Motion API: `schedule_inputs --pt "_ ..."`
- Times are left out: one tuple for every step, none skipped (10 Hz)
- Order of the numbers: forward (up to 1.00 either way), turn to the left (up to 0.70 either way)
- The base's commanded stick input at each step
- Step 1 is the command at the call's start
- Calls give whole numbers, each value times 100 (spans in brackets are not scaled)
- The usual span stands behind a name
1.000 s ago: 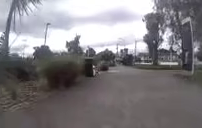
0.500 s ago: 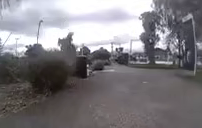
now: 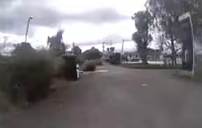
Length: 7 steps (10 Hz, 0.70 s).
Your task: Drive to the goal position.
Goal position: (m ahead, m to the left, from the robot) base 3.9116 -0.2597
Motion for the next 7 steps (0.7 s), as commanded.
schedule_inputs --pt "100 -27" --pt "100 -27" --pt "100 -27" --pt "100 -27" --pt "100 -27" --pt "100 -27" --pt "100 -27"
